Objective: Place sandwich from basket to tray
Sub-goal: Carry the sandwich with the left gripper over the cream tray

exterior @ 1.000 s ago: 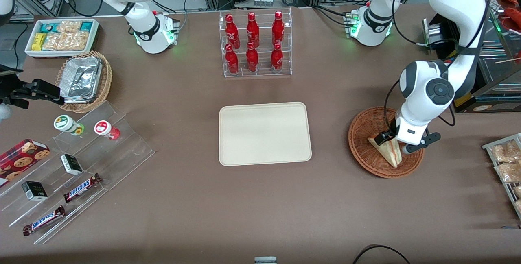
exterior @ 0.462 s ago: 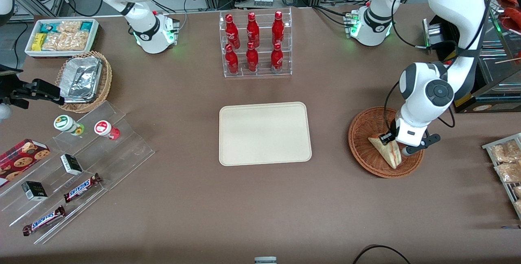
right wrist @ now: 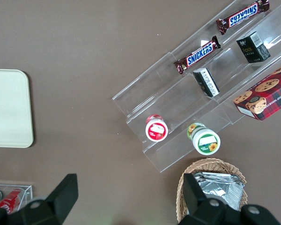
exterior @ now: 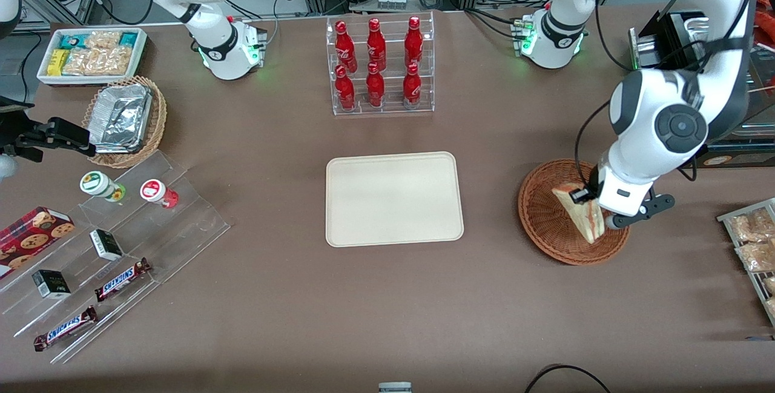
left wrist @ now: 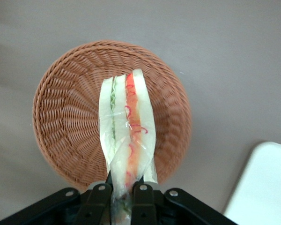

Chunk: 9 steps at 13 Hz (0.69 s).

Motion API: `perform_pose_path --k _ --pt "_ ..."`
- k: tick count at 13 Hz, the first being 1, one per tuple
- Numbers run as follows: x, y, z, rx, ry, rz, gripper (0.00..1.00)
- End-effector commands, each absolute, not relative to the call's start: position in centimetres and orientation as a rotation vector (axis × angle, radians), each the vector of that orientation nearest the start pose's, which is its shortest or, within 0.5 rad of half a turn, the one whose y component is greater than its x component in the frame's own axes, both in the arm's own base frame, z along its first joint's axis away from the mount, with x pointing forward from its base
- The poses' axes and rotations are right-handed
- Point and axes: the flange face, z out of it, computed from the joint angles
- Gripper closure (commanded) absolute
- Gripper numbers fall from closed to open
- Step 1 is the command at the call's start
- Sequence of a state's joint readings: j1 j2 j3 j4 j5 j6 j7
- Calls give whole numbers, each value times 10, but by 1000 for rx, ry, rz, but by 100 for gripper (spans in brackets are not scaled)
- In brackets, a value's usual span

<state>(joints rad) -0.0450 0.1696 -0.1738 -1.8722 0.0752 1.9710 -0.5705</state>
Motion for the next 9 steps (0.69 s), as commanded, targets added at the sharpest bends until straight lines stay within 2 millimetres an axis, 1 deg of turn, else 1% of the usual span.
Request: perform_pose_path --k 1,2,3,4,5,6,8,9 --pt "577 -185 462 -3056 -346 111 100" --pt "571 -208 469 -3075 -300 104 100" --pt "563 -230 472 -3089 -238 100 100" --pt "552 -260 466 -3098 -147 117 100" --pt "543 -284 463 -3108 -97 122 100" --pt "540 -301 457 -3117 -79 142 100" --pt "532 -342 449 -3155 20 177 100" --pt "521 -374 440 -3150 114 184 100"
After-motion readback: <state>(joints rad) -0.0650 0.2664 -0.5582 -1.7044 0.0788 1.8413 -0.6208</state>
